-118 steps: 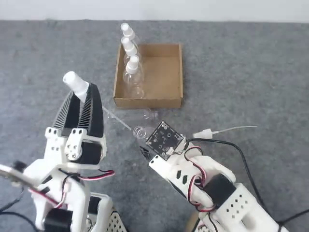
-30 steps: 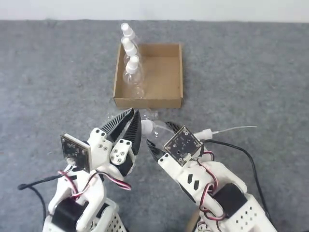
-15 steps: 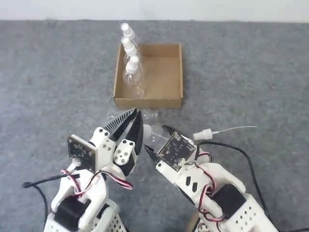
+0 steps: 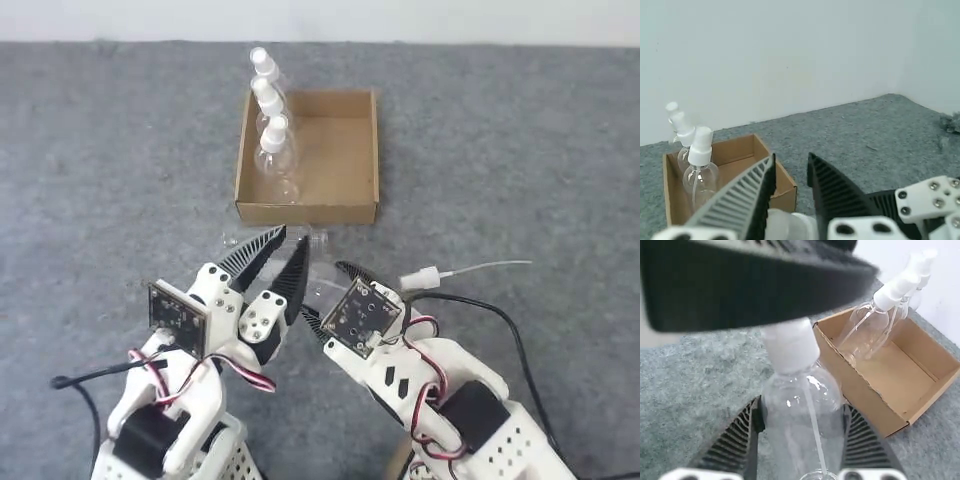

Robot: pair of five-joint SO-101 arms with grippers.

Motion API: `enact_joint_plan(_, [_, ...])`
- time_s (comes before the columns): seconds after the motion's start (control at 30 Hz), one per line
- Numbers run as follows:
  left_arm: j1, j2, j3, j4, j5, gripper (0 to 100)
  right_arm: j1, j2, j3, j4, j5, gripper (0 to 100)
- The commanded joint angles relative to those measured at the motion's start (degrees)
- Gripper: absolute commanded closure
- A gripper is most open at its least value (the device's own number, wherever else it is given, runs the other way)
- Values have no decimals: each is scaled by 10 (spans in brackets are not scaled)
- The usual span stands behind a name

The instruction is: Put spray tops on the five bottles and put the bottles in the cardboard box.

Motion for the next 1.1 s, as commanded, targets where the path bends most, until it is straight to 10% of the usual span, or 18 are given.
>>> enact_joint_plan(0.0, [0,-4,-19,3,-2,840,-14,-15,-8,0,11,930])
enact_joint_plan(0.9, [-116,-4,-107,4,-1,841,64,-15,40,-65,-20,930])
enact_joint_plan(1.07, [-226,-4,-84,19,94,840,65,-15,40,-65,-27,930])
